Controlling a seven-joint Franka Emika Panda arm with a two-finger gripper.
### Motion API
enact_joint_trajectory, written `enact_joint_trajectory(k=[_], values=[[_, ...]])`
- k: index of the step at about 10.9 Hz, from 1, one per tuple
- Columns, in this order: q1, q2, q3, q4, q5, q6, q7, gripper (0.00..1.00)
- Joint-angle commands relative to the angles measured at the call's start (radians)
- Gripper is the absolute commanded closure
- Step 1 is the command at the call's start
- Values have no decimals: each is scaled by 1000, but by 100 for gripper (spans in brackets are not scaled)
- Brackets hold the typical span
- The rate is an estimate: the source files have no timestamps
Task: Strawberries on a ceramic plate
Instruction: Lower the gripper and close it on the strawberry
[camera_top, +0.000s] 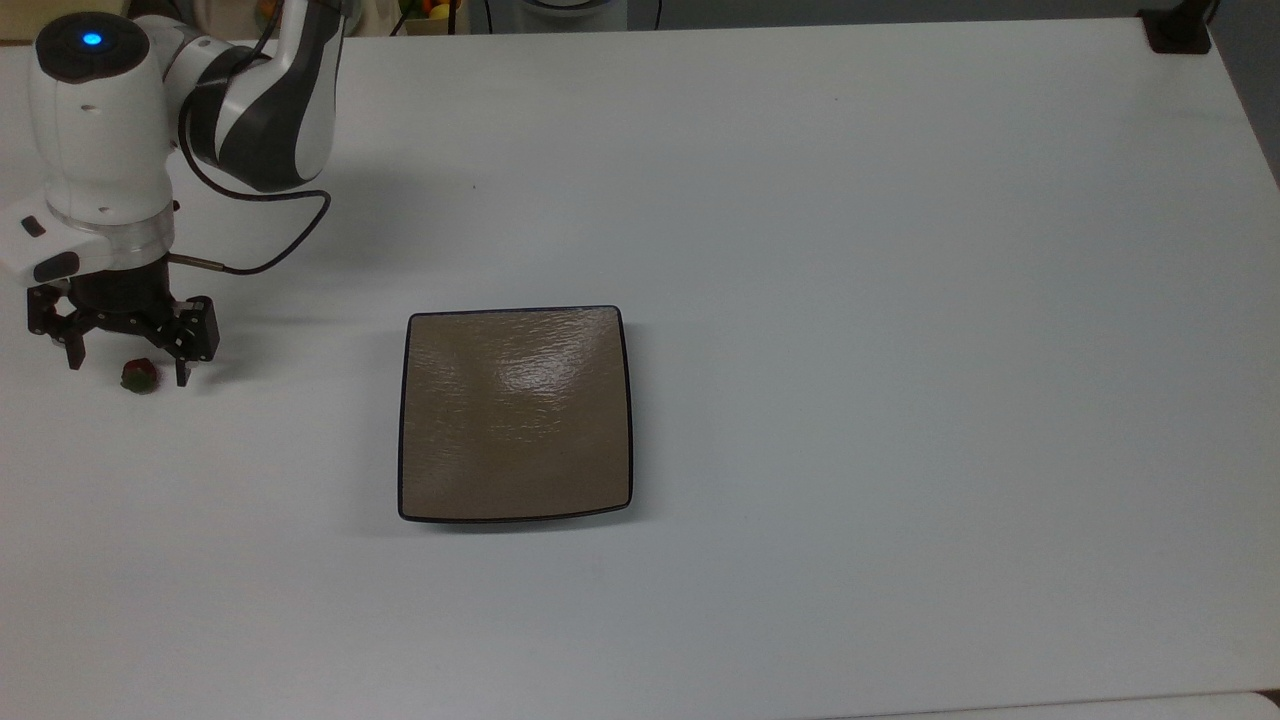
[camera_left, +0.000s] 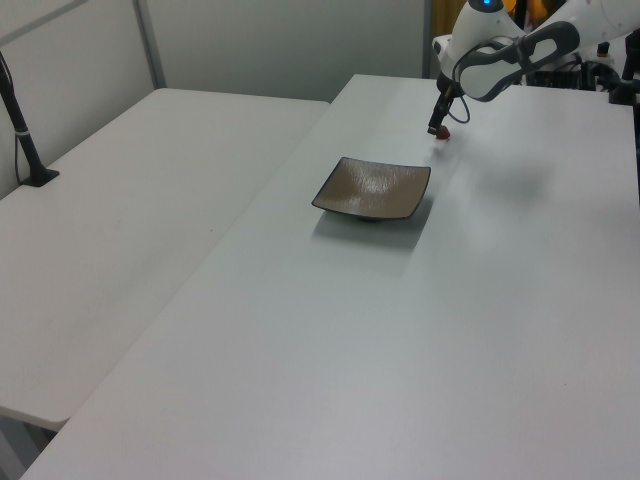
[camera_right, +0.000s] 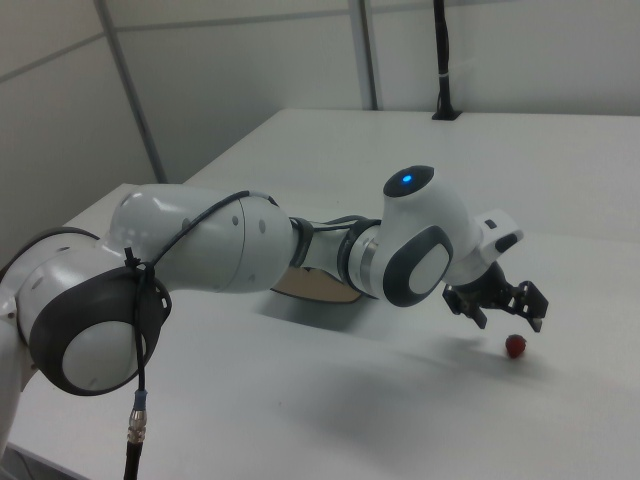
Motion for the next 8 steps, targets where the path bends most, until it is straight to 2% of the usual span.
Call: enact_joint_trajectory(k=[1,5,6,8], values=[[-4,-15,-6,-36,-11,22,-3,1],[-7,-10,-6,-46,-6,24,-8,21],[-7,-4,-6,-46,-6,24,-8,28],[-7,-2,-6,-46,-5,24,-11,48]])
